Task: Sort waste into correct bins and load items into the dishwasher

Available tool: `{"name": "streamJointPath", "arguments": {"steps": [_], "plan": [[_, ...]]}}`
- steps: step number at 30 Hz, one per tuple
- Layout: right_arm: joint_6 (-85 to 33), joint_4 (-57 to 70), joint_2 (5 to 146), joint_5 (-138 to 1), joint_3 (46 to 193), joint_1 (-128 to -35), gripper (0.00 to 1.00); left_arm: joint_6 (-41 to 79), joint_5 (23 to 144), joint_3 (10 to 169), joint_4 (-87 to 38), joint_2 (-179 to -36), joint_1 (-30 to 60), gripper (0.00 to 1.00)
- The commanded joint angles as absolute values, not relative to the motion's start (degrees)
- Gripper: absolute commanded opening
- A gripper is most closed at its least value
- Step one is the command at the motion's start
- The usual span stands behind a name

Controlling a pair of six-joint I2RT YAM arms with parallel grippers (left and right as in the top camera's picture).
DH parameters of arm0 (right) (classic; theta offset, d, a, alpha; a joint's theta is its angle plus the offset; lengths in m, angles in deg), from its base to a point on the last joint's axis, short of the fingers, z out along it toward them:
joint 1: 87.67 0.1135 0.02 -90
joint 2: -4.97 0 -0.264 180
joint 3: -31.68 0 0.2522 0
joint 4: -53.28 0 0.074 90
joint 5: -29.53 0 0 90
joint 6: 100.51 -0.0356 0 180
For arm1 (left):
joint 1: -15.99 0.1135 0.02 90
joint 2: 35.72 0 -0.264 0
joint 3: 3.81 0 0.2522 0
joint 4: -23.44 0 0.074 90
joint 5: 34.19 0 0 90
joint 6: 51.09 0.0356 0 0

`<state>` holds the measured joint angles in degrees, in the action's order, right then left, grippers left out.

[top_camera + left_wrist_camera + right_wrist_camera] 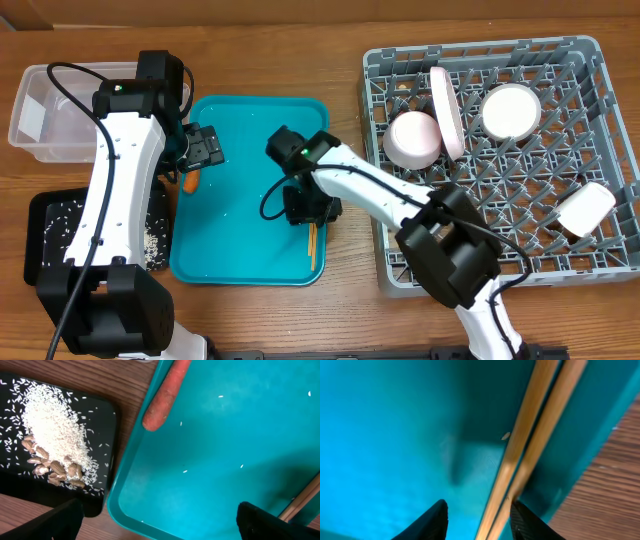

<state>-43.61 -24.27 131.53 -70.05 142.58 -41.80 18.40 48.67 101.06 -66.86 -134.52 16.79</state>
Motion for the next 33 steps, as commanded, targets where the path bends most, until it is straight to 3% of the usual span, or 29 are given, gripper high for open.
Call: {"name": "streamJointPath", "arguments": {"steps": [1,8,14,27,33], "plan": [[-45.3,-23.7,133.96,-68.85,142.78,-41.47,0.43,19.65,47.93,100.69,-66.75,-135.07,16.83,1.0],[-45.54,-22.52,134.96,-68.85,142.54,-41.45,0.4,19.65,47.93,100.72,-66.75,-135.07,16.83,1.0],[-46.39,-22.43,134.96,-68.87,142.54,-41.43,0.04,19.65,47.93,100.72,-66.75,-135.07,16.83,1.0],[-46.3,-25.6,132.62,-69.07,143.56,-42.04,0.04,19.65,47.93,100.69,-66.77,-135.07,16.83,1.0],[-45.36,-25.62,130.59,-69.05,143.85,-42.02,0.21,19.65,47.93,100.69,-66.75,-135.07,16.83,1.0]]}}
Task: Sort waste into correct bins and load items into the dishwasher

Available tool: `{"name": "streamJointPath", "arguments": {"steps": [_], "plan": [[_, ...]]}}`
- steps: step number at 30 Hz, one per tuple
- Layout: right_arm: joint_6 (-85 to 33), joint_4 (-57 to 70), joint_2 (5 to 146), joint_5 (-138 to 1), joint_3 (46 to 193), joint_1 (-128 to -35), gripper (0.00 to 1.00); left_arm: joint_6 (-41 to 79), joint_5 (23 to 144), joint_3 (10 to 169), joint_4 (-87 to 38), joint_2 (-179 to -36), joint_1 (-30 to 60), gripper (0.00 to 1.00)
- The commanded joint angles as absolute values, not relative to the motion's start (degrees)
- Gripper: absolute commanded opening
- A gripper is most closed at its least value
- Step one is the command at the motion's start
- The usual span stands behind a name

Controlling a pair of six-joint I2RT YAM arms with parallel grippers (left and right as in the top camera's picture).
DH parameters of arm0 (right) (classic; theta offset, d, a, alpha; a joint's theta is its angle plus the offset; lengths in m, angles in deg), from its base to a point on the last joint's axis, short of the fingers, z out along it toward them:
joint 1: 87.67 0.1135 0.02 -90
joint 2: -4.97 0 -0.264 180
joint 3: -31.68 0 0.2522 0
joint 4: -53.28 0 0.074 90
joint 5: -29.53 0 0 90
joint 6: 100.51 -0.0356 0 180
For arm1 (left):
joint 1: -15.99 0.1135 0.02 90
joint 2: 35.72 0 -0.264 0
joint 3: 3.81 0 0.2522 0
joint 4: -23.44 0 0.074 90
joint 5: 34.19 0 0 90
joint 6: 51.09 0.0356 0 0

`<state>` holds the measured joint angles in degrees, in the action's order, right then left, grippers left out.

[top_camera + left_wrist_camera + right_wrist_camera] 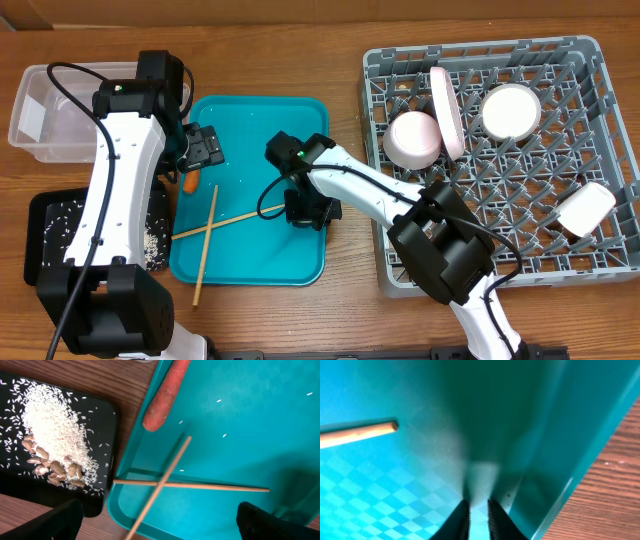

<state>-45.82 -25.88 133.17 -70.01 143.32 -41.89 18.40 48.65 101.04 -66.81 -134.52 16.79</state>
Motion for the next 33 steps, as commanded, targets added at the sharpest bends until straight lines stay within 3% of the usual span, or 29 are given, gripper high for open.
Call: {"name": "streamJointPath", "arguments": {"steps": [1,16,21,33], "plan": [[-45.21,-25.53,130.26,-69.07,143.85,-42.04,0.22,19.65,47.93,100.72,-66.75,-135.07,16.83,1.0],[-44.6,-27.61,126.46,-73.46,144.22,-42.5,0.32,22.9,53.57,100.72,-66.55,-135.07,16.68,1.0],[-44.64,-27.63,126.46,-77.38,144.2,-40.07,0.54,22.9,53.59,100.72,-66.59,-135.07,16.68,1.0],[-50.02,-27.0,127.53,-70.08,139.78,-35.88,0.6,22.88,53.57,100.69,-67.21,-135.07,16.68,1.0]]}}
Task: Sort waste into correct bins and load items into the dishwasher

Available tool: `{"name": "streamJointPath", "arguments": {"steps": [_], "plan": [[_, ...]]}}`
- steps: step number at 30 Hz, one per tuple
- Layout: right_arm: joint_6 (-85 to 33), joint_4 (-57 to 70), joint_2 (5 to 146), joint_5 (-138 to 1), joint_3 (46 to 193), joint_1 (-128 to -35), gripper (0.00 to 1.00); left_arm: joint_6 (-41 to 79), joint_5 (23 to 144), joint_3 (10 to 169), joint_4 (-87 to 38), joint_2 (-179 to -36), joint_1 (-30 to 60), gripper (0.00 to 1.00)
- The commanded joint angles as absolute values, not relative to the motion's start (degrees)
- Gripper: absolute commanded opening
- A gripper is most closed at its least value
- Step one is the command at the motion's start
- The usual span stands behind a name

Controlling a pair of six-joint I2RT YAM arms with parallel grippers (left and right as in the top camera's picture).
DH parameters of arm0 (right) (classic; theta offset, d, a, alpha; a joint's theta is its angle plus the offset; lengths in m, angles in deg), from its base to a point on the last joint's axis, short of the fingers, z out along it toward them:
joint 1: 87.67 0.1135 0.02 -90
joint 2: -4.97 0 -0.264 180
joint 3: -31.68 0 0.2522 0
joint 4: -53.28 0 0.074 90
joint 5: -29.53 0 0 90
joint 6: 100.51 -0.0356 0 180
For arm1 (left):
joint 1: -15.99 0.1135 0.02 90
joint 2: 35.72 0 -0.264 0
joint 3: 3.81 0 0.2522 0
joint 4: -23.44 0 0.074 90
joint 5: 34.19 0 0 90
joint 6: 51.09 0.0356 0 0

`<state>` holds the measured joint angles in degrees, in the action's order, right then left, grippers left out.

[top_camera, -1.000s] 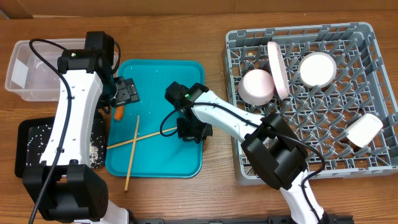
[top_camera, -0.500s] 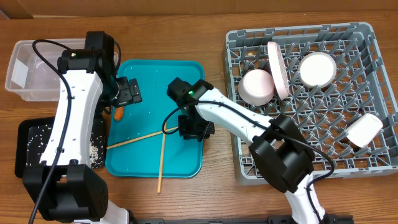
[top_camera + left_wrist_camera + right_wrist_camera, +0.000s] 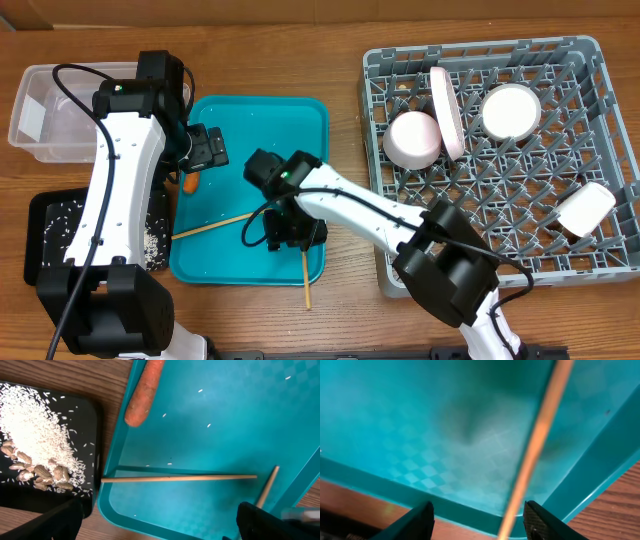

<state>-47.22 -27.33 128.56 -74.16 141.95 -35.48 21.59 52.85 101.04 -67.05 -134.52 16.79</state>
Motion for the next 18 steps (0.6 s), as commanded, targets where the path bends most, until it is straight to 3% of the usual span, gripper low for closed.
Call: {"name": "streamJointPath", "arguments": {"steps": [1,8,9,11,13,18], "plan": [[-50.02,-26.17,128.25,-70.1,138.63,-35.96,0.6,22.88,53.57,100.72,-67.18,-135.07,16.7,1.0],[-49.76,-24.03,128.97,-69.46,134.95,-36.03,0.56,22.88,53.55,100.69,-67.16,-135.07,16.7,1.0],[-49.78,-23.94,128.97,-69.49,134.95,-36.03,0.5,22.88,53.55,100.69,-67.16,-135.07,16.7,1.0],[-49.78,-23.96,128.97,-69.46,134.95,-36.03,0.17,22.88,53.55,100.72,-67.16,-135.07,16.7,1.0],[-49.78,-23.98,128.97,-69.49,134.95,-36.03,0.04,22.9,53.55,100.69,-67.16,-135.07,16.7,1.0],[-48.27,-25.14,128.82,-69.44,136.81,-36.36,0.04,22.88,53.55,100.69,-67.18,-135.07,16.7,1.0]]}}
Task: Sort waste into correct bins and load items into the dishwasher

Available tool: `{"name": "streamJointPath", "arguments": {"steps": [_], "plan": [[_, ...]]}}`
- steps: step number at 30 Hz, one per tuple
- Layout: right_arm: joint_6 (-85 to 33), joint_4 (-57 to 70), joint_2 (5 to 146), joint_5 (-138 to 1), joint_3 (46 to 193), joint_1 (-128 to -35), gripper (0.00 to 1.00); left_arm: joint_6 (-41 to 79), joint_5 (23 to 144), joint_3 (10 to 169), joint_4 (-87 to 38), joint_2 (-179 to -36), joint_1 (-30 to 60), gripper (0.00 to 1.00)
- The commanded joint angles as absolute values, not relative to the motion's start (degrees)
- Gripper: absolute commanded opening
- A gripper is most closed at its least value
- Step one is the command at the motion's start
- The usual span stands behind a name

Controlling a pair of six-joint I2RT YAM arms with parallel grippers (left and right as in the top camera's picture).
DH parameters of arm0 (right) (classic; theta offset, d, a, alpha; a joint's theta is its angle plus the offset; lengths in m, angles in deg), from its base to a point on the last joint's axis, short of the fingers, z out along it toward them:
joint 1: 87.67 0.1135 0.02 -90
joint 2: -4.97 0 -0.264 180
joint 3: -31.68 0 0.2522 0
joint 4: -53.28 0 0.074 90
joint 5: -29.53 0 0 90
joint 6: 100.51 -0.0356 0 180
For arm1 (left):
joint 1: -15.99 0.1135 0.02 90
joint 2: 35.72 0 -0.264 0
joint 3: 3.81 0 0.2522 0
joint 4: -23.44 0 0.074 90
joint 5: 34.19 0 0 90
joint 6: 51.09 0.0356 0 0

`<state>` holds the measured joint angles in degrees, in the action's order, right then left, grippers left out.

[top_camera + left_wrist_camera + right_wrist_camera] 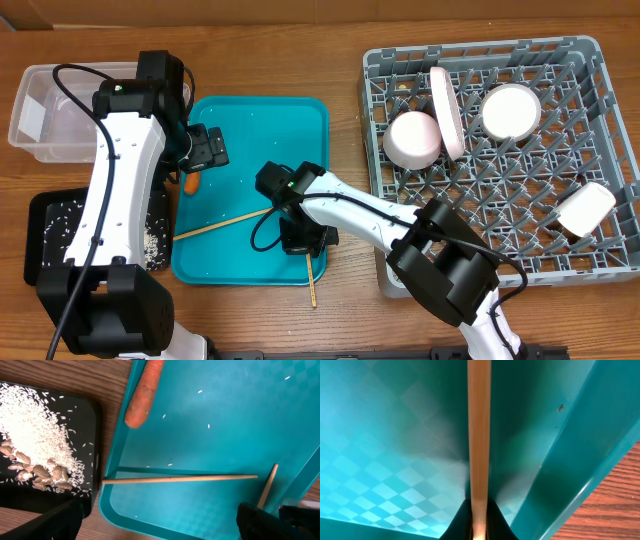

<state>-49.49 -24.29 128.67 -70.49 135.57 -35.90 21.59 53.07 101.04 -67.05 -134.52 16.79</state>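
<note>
A teal tray (230,130) holds two wooden chopsticks and a carrot (190,183). My right gripper (305,240) is shut on one chopstick (479,435) near the tray's front right corner. That chopstick's (312,280) tail sticks out over the tray's front edge. The other chopstick (180,478) lies across the tray's front left, its end resting on the rim. My left gripper (160,527) hangs open above the tray's left side, holding nothing. The carrot (145,392) leans against the left rim.
A grey dish rack (600,60) at the right holds a pink bowl (412,138), a plate (445,110), a white bowl (510,110) and a white cup (583,210). A clear bin (50,105) stands at the far left. A black tray (97,435) of rice and nuts sits in front of it.
My right gripper was open astride the chopstick at the tray's front; now it is shut on it and stands slightly further right. The left arm and the other chopstick have stayed put.
Both chopsticks first lay side by side by the tray's right rim, my right gripper open at them. Then they lay crossed at the front left, the gripper shut on nothing. Later one lay over the front edge under the open gripper, which now grips it.
</note>
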Motion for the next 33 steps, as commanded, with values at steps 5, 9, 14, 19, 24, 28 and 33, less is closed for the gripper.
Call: {"name": "streamJointPath", "arguments": {"steps": [5,9,14,19,24,28,33], "plan": [[-46.04,-36.86,124.25,-59.87,146.03,-40.42,0.04,22.9,53.53,100.69,-67.18,-135.07,16.7,1.0],[-40.95,-41.75,117.65,-54.97,151.11,-45.14,0.04,23.14,53.53,100.69,-67.21,-135.07,16.7,1.0],[-33.89,-44.59,111.25,-55.39,151.39,-53.03,0.04,23.12,53.53,100.72,-67.18,-135.07,16.7,1.0],[-28.1,-46.74,111.05,-58.95,148.77,-59.02,0.04,23.12,53.53,100.69,-67.16,-135.07,16.7,1.0],[-25.25,-43.52,111.07,-60.63,141.73,-60.27,0.04,23.12,53.53,100.69,-67.21,-135.07,16.7,1.0],[-25.28,-39.89,111.07,-62.75,136.24,-60.2,0.04,23.12,53.5,100.69,-67.18,-135.07,16.7,1.0],[-25.28,-37.4,111.05,-62.91,134.25,-60.2,0.57,23.56,53.5,100.69,-67.18,-135.07,16.72,1.0]]}}
